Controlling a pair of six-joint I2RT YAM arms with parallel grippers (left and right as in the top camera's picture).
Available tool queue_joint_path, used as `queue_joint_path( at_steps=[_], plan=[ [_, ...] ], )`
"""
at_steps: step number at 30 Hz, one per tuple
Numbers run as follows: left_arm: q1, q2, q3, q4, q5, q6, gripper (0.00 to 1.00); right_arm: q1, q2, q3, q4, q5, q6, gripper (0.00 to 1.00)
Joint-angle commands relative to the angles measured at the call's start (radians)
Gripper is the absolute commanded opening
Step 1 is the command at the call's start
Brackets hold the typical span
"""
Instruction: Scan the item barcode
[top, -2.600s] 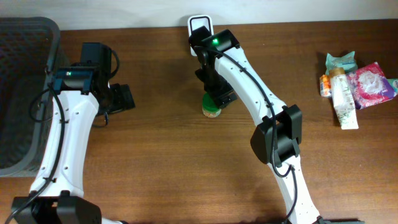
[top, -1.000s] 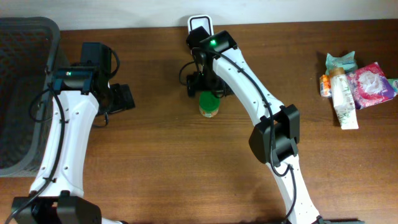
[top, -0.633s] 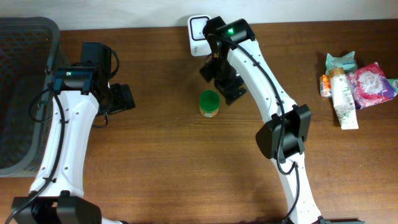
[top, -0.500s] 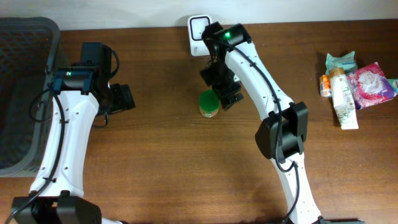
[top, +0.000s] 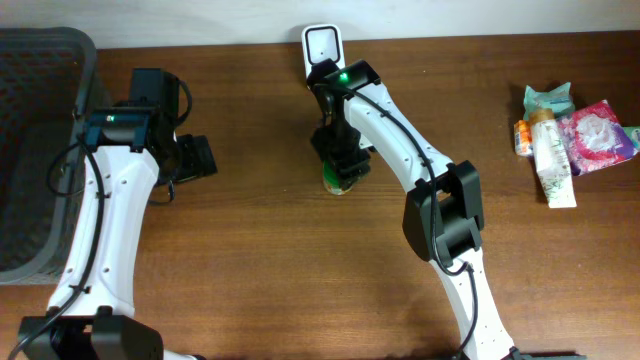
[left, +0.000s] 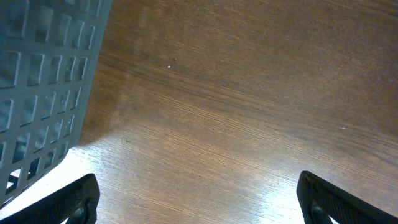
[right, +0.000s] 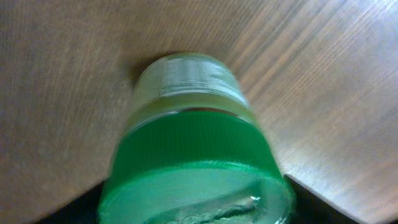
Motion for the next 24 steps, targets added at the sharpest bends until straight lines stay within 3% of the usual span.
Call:
queue_joint_path(
  at_steps=[1,6,8,11,13,15,17,21,24],
  plan=[
    [0.006,-0.015,-0.002,0.002,-0.011,-0.003,0.99,0.010,-0.013,-0.006,0.005,0.059,-0.285,0.62],
    [0.006,-0.015,-0.002,0.002,-0.011,-0.003,0.99,0.010,-0.013,-0.006,0.014,0.096,-0.680,0.60],
    [0.006,-0.015,-0.002,0.002,-0.011,-0.003,0.99,0.010,-0.013,-0.006,0.025,0.100,-0.986,0.61],
    [0.006,-0.015,-0.002,0.002,-0.011,-0.003,0.99,0.010,-0.013,-0.006,0.002,0.119,-1.265,0.63],
    [0.006,-0.015,-0.002,0.002,-0.011,-0.003,0.99,0.010,-0.013,-0.006,-0.001,0.231,-1.283,0.75],
    [0.006,-0.015,-0.002,0.002,-0.011,-0.003,0.99,0.010,-0.013,-0.006,0.000,0.240,-1.283,0.96],
    [0.006,-0.015,-0.002,0.002,-0.011,-0.003,0.99,0.010,-0.014,-0.006,0.002,0.212,-1.267,0.99],
    [0.006,-0.015,-0.002,0.002,-0.011,-0.003,0.99,0.007,-0.016,0.108,-0.072,0.159,-1.065,0.99],
    [0.006,-0.015,-0.002,0.002,-0.011,-0.003,0.99,0.007,-0.016,0.211,-0.130,0.143,-0.997,0.99]
  ],
)
